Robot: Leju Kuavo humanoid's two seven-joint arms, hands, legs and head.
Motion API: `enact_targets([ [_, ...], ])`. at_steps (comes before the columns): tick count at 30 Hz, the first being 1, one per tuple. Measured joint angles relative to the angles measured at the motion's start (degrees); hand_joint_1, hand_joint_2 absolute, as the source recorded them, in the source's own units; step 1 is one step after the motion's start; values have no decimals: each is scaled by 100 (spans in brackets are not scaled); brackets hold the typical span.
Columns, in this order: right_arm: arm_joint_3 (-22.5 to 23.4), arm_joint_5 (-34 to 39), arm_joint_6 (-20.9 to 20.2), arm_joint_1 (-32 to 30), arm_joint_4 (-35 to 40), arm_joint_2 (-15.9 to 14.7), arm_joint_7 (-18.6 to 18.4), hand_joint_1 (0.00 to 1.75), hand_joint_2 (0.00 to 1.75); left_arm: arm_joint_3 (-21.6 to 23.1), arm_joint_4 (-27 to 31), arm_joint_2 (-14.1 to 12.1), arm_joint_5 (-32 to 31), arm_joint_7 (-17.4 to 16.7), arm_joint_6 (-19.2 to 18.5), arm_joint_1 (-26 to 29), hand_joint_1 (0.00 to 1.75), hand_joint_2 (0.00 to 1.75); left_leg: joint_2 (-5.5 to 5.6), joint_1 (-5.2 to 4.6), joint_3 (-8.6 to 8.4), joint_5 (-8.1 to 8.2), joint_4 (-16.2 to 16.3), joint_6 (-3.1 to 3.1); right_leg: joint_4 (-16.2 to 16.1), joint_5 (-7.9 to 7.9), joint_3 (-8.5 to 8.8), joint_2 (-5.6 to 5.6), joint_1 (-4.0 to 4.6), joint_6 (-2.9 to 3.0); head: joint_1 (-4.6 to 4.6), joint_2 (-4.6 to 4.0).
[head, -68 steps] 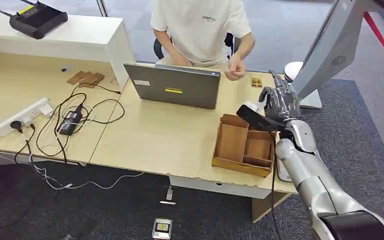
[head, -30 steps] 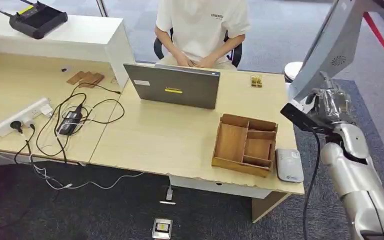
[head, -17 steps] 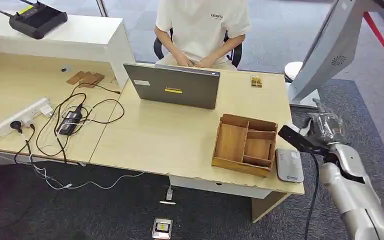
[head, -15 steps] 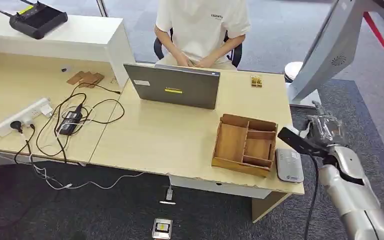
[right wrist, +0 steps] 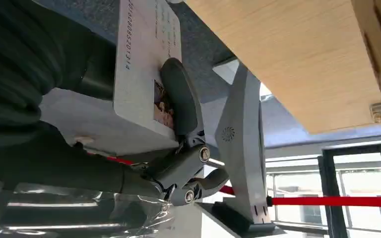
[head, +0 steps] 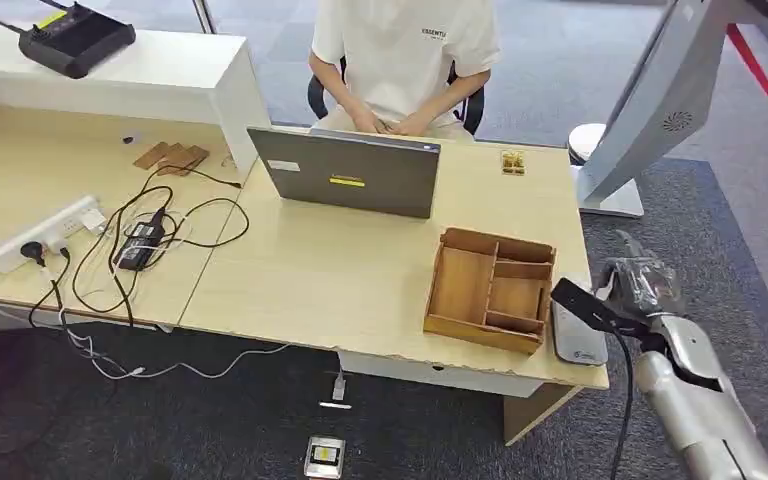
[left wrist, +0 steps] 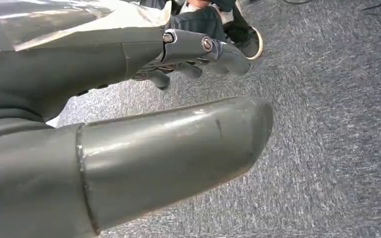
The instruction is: Pass the card to the sensor for recognition and then transmit it.
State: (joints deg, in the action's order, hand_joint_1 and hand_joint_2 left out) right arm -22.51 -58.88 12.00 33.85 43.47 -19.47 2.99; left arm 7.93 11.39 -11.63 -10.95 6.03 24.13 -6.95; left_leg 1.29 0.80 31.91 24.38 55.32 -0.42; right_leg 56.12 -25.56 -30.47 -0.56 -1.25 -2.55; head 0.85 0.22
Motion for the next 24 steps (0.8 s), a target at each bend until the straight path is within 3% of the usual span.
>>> enact_targets([
  [24,-13,-24,-17,-116,-415,28,92,175,175,0,0,-7,-81,-35,7,-2,0,0,-1,1,-15,0,0,0,-2,0,15,0,1,0,0,0],
])
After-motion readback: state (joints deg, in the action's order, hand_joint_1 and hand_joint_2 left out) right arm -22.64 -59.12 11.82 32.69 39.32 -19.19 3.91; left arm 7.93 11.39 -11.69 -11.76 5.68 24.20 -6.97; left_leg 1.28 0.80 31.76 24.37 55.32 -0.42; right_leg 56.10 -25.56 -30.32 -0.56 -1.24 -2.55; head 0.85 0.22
